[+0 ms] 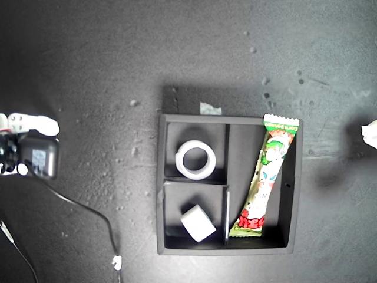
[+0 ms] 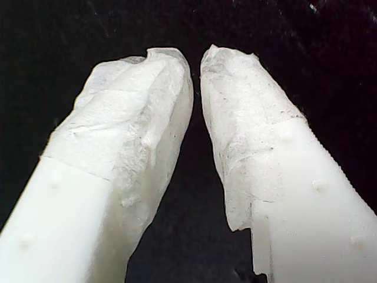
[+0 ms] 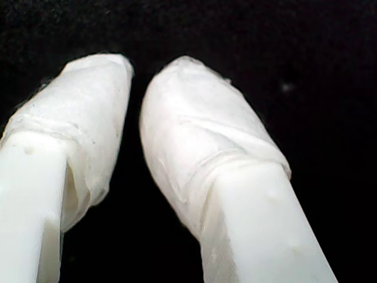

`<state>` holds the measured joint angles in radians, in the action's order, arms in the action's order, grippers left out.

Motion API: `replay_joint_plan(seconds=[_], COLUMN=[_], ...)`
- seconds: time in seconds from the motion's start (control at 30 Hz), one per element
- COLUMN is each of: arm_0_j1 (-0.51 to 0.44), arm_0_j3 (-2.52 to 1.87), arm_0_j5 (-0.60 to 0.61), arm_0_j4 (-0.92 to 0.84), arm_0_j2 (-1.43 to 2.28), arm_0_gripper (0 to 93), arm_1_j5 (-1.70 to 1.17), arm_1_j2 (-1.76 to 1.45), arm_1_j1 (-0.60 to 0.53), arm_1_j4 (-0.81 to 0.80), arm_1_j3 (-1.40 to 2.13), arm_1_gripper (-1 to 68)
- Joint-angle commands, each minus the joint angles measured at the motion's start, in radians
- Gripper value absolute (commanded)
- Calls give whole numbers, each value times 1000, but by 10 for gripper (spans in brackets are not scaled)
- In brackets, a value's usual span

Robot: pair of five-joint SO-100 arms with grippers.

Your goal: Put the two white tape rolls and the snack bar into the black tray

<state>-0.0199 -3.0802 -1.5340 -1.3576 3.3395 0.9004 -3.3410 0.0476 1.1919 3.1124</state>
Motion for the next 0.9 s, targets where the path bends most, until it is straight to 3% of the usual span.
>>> replay_joint_plan(seconds=[0.0, 0.13, 0.87], arm_0_j1=[-12, -11, -11], arm_0_j3=[-58, -58, -58], arm_0_j5=[77, 213, 209], arm_0_j4=[-38, -38, -38], arm_0_j2=[48, 48, 48], arm_0_gripper=[2, 2, 2], arm_1_j5=[89, 164, 149], arm_1_j2=[-8, -8, -8], arm_1_j1=[77, 48, 29], arm_1_j4=[109, 147, 149], arm_1_j3=[12, 12, 12], arm_1_gripper=[0, 0, 0])
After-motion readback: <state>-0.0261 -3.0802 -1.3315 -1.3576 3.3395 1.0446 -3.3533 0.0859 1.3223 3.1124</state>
